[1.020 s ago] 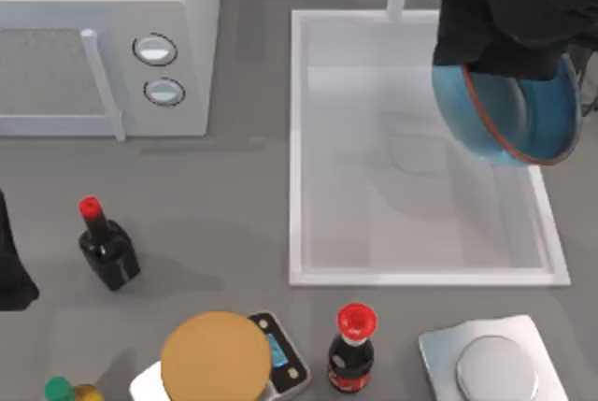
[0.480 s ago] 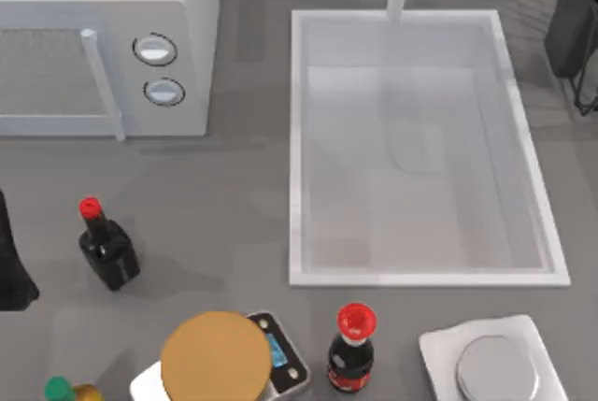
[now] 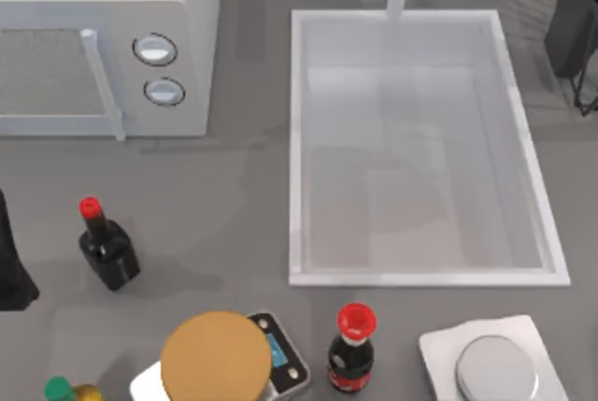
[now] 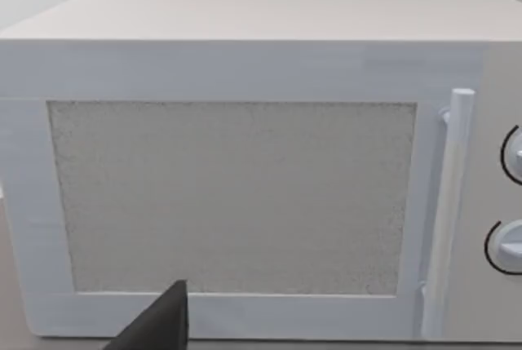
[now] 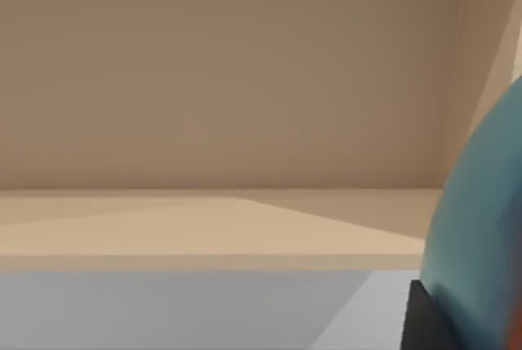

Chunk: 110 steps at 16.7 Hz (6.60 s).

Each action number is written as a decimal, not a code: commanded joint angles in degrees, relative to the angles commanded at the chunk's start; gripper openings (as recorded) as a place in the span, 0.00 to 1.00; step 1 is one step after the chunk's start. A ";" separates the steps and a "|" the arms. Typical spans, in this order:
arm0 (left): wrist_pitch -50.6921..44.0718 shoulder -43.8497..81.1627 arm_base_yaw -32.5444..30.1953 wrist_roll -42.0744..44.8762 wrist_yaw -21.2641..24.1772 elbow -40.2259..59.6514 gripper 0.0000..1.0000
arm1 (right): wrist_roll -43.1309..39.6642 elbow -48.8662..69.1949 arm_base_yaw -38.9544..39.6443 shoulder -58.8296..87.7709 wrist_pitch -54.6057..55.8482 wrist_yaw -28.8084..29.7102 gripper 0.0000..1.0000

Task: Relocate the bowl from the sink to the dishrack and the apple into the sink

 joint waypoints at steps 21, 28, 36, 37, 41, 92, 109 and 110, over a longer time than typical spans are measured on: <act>0.00 0.00 0.00 0.00 0.00 0.00 1.00 | -0.03 -19.24 6.24 27.53 46.89 6.68 0.00; 0.00 0.00 0.00 0.00 0.00 0.00 1.00 | -0.03 -19.76 6.40 27.96 47.61 6.84 0.15; 0.00 0.00 0.00 0.00 0.00 0.00 1.00 | -0.03 -19.76 6.40 27.96 47.61 6.84 0.75; 0.00 0.00 0.00 0.00 0.00 0.00 1.00 | -0.03 -19.76 6.40 27.96 47.61 6.84 0.83; 0.00 0.00 0.00 0.00 0.00 0.00 1.00 | -0.03 -19.76 6.40 27.96 47.61 6.84 1.00; 0.00 0.00 0.00 0.00 0.00 0.00 1.00 | -0.96 -75.83 23.98 -75.00 0.44 22.73 1.00; 0.00 0.00 0.00 0.00 0.00 0.00 1.00 | -2.64 -70.53 22.25 -68.75 -5.36 22.76 1.00; 0.00 0.00 0.00 0.00 0.00 0.00 1.00 | -3.37 -68.21 21.51 -65.70 -7.91 22.77 1.00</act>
